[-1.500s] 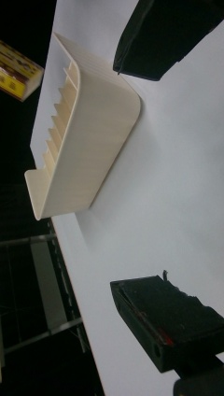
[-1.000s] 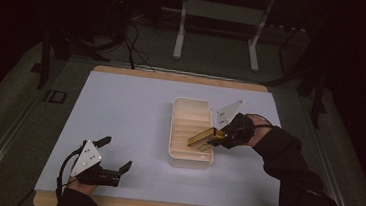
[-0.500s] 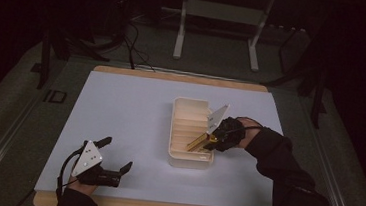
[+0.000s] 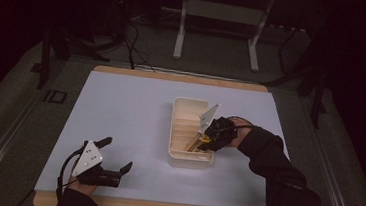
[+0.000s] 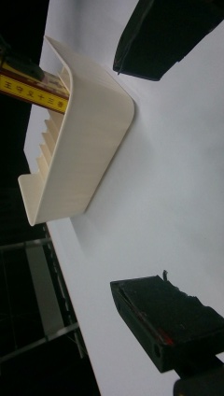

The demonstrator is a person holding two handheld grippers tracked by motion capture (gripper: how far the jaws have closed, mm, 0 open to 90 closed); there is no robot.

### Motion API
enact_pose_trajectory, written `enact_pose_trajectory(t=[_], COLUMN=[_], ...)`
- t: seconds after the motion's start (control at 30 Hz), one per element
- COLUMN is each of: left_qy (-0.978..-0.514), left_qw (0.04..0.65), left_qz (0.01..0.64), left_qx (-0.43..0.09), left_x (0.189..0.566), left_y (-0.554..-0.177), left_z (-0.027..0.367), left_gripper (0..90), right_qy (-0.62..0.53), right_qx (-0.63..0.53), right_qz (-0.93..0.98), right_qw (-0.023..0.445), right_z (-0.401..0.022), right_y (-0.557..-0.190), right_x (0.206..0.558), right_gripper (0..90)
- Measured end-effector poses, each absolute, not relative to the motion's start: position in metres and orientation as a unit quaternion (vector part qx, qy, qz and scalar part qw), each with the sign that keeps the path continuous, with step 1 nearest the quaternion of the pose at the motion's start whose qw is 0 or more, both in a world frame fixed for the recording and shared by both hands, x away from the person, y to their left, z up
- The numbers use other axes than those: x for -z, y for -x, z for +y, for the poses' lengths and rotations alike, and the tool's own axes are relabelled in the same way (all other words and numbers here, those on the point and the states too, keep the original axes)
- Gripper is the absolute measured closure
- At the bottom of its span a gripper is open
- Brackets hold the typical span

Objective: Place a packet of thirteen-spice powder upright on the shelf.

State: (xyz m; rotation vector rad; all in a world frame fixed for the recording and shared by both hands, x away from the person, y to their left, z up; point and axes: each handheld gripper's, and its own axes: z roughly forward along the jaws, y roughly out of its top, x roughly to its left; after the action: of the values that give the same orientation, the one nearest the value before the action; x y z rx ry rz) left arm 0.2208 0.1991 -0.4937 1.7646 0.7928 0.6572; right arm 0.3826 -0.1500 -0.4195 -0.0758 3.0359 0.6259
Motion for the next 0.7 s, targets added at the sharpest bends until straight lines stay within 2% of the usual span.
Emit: enact_pose_trajectory(t=[0.7], left_qy=[-0.737], left_qw=[0.522], left_qz=[0.332], left_qx=[-0.274], left_x=[0.494], left_y=[-0.221], left_z=[0.199], left_gripper=[0.0], right_qy=[0.023], right_qx=[-0.201], right_qz=[0.979], right_qw=[0.023], right_z=[-0.129], right_y=[-0.38], right_x=[0.434], right_gripper=[67.8])
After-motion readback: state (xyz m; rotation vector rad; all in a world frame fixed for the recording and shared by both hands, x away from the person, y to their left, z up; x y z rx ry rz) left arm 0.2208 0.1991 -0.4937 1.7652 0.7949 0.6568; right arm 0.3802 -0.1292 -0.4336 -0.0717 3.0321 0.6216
